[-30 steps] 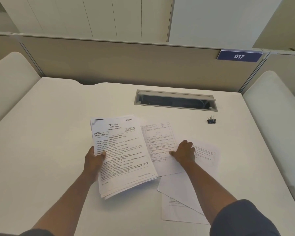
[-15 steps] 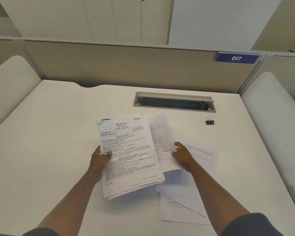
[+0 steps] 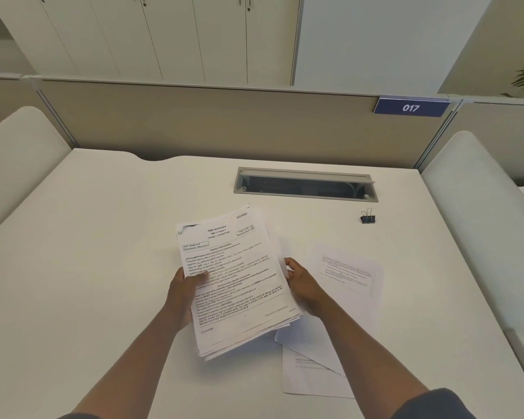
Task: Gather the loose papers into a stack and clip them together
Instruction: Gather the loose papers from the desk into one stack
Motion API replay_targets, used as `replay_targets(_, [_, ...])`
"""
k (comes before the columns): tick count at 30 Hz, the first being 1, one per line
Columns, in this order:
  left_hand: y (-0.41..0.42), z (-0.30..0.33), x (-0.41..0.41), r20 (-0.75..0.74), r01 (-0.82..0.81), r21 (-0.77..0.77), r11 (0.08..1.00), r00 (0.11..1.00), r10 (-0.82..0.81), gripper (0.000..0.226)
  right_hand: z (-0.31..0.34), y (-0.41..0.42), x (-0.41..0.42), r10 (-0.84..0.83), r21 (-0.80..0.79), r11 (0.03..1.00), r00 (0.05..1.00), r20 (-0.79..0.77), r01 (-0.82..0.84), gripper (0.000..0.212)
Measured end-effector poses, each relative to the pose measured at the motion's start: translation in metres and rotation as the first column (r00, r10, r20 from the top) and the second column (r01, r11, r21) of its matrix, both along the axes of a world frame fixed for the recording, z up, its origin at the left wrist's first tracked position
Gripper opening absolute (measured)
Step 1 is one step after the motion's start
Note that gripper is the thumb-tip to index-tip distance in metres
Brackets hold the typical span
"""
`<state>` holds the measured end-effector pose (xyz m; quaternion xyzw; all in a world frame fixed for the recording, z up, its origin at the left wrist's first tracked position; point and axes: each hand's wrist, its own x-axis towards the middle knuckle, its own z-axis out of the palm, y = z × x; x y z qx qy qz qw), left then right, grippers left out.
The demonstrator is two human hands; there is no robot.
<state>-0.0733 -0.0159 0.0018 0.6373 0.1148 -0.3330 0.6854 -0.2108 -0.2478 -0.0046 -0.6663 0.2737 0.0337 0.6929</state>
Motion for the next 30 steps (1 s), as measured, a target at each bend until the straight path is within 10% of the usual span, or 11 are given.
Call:
replay_targets(7, [0.011, 0.007, -0.004, -0.18, 0.085, -0.164, 0.983, 0.977, -0.115, 0.027, 0.005, 0.006, 0.003, 0.039, 0.035, 0.999, 0.999, 0.023, -0.04, 0.027])
replay_targets(19, [0.048, -0.011, 0.012, 0.095, -0.004, 0.104, 0.995, 0.995, -0.006, 0.04, 0.003, 0.031, 0.033, 0.135, -0.061, 0.989, 0.99, -0.027, -0.137, 0.028])
replay_targets(24, [0.08, -0.014, 0.019, 0.133, -0.087, 0.11, 0.99, 0.988, 0.072, 0.039, -0.001, 0.033, 0.046, 0.062, -0.368, 0.922, 0.984, -0.168, -0.121, 0.029])
replay_targets(30, [0.11, -0.02, 0.025, 0.156, -0.16, 0.141, 0.977, 0.978, 0.138, 0.041, -0.008, 0.026, 0.064, -0.1, -0.749, 0.627, 0.931, -0.351, -0.215, 0.042])
